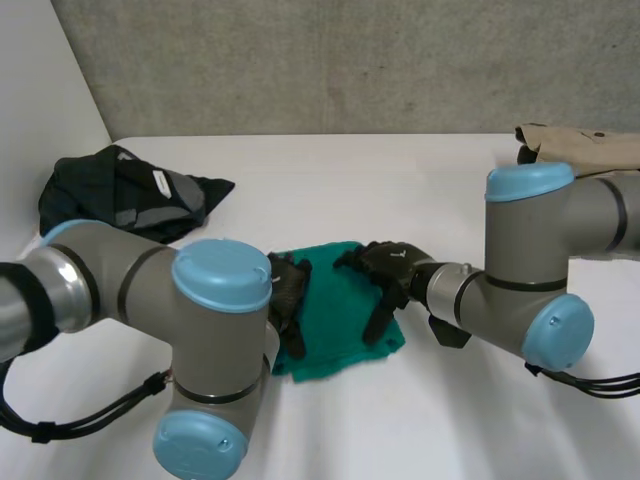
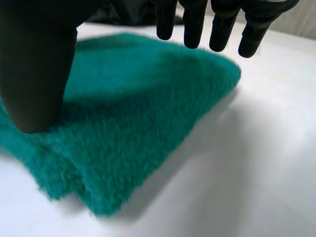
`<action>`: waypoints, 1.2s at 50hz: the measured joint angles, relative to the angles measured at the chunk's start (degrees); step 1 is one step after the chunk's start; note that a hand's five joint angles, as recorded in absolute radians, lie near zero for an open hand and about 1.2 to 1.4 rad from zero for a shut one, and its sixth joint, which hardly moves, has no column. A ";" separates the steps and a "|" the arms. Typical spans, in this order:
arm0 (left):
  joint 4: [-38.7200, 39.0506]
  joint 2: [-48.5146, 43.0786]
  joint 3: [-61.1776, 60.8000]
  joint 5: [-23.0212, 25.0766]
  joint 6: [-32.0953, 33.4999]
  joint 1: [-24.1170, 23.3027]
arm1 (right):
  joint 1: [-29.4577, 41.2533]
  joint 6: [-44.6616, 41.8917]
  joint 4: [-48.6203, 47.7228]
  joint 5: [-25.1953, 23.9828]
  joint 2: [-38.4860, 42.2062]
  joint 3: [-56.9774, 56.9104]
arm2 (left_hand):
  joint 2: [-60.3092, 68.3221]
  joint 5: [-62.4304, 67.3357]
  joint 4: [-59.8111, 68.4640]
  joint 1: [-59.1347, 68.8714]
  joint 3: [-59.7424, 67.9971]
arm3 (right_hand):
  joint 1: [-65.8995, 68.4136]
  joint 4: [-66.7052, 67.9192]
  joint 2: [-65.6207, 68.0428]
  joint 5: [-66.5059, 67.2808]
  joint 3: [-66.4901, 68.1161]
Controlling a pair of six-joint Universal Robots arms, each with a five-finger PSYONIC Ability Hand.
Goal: Fold the laundry.
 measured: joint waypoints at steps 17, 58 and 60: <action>-1.06 6.13 5.78 4.53 3.84 4.49 | 2.52 -14.14 -11.02 10.94 -9.94 10.94 | 0.67 0.14 0.45 0.00 0.01 | 0.00 0.07 0.04 0.00 0.05; -8.43 9.49 14.63 35.91 10.43 8.89 | 8.58 -21.46 -47.42 9.77 -2.61 24.60 | 1.40 0.13 1.79 2.08 1.11 | 32.32 34.08 33.84 31.57 33.94; -8.44 9.50 14.57 35.92 10.43 9.03 | 8.58 -21.47 -47.18 9.80 -1.64 23.31 | 1.40 0.14 1.79 2.08 1.11 | 32.27 33.96 33.66 31.56 33.83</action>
